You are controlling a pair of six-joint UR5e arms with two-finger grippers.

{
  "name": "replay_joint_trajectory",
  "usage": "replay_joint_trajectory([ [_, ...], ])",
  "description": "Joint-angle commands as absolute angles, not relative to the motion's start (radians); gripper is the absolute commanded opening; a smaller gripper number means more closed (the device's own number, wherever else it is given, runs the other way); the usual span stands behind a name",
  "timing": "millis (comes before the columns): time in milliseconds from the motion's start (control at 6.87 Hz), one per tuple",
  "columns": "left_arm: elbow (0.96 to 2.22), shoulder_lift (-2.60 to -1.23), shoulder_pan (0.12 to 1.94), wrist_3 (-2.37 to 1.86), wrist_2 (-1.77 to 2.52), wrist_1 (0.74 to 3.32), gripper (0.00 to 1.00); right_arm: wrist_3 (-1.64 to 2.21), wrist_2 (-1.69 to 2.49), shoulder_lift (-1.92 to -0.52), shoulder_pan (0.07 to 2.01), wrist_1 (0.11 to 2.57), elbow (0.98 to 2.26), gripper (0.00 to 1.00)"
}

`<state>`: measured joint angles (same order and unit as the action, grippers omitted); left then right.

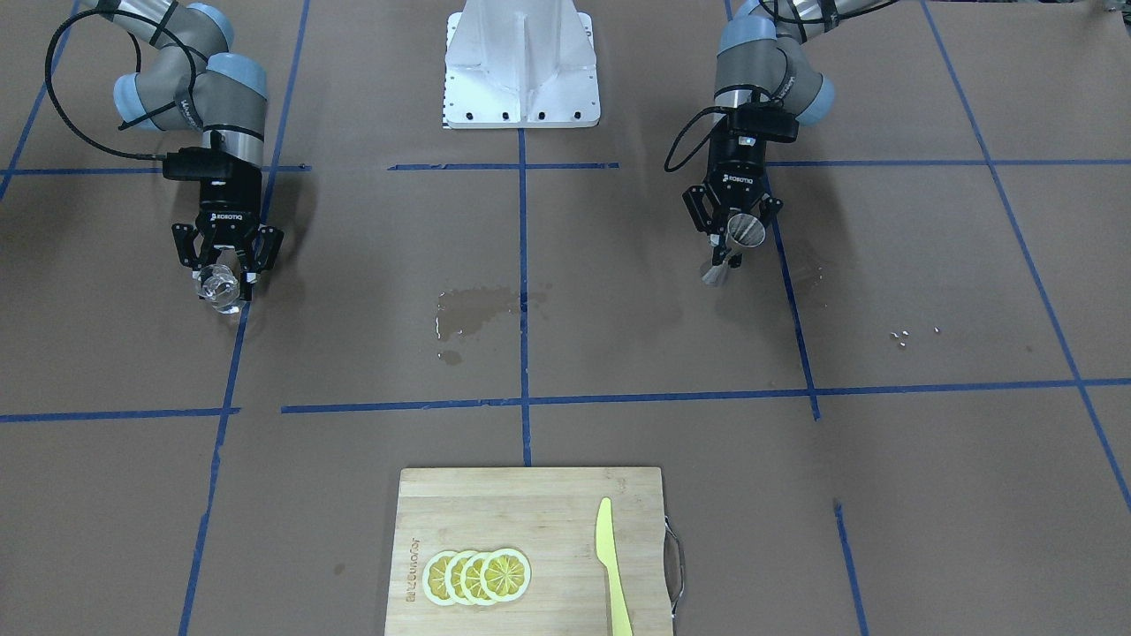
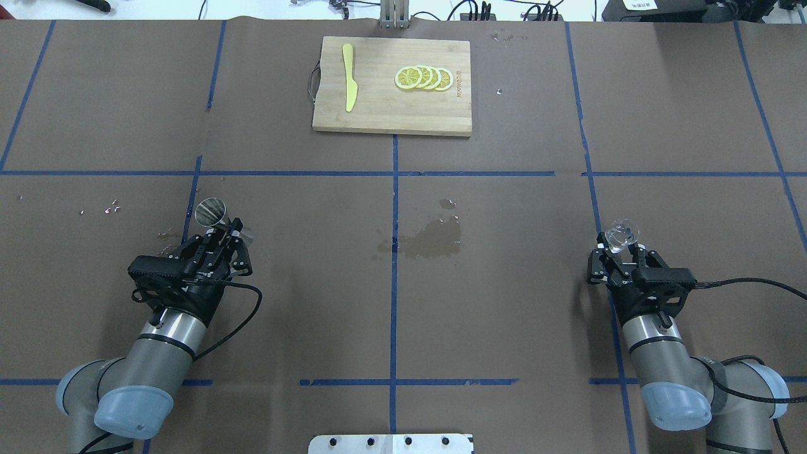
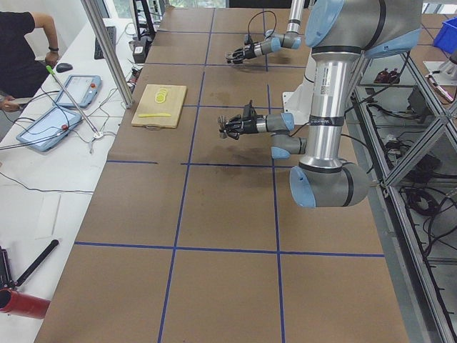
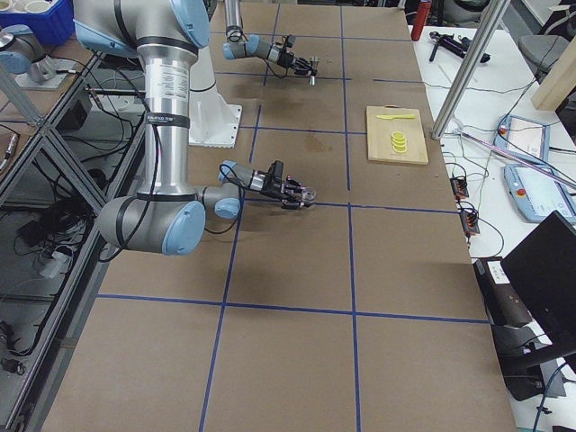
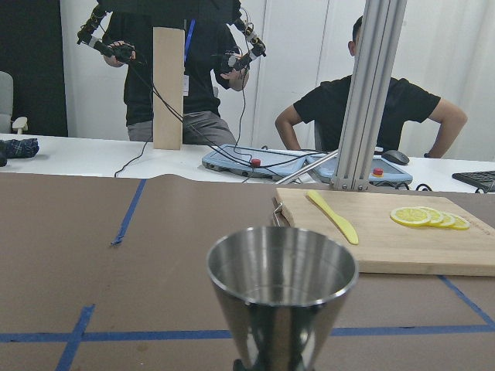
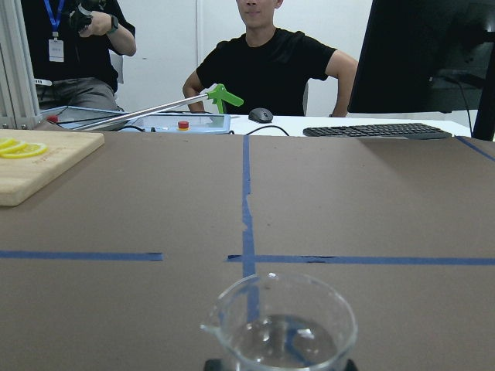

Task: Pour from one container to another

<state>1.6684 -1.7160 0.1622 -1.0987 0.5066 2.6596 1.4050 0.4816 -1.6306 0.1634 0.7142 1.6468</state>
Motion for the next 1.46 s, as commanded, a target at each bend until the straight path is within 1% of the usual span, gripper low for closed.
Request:
replay_joint_trajectory([
  [0, 1.670, -1.742, 0.156, -1.033, 0.509, 2.658, 0.00, 1.313, 0.498, -1.617, 0.186, 0.709, 1.718, 0.18],
  [146, 1.677, -1.790, 0.158, -1.007, 0.509, 2.658, 0.00, 1.254, 0.502, -1.609, 0.189, 0.709, 1.755, 0.17],
  [291, 1.668, -1.817, 0.153, -1.005, 0.520, 2.657, 0.00, 1.212, 0.500, -1.561, 0.192, 0.710, 1.764, 0.12],
  [582, 1.658, -1.903, 0.152, -0.891, 0.560, 2.654, 0.00, 1.155, 0.497, -1.493, 0.192, 0.710, 1.767, 0.09],
  [728, 1.655, -1.928, 0.150, -0.876, 0.569, 2.652, 0.00, 1.069, 0.497, -1.479, 0.192, 0.712, 1.799, 0.08],
  [873, 1.649, -1.943, 0.149, -0.847, 0.633, 2.642, 0.00, 1.022, 0.497, -1.479, 0.189, 0.715, 1.842, 0.08],
  [1019, 1.643, -1.962, 0.149, -0.757, 0.630, 2.655, 0.00, 1.005, 0.499, -1.470, 0.186, 0.722, 1.864, 0.10],
  [1165, 1.611, -2.006, 0.147, -0.750, 0.621, 2.652, 0.00, 0.968, 0.500, -1.439, 0.183, 0.732, 1.868, 0.12],
  [1310, 1.571, -2.019, 0.144, -0.756, 0.621, 2.658, 0.00, 0.933, 0.500, -1.401, 0.175, 0.779, 1.884, 0.14],
])
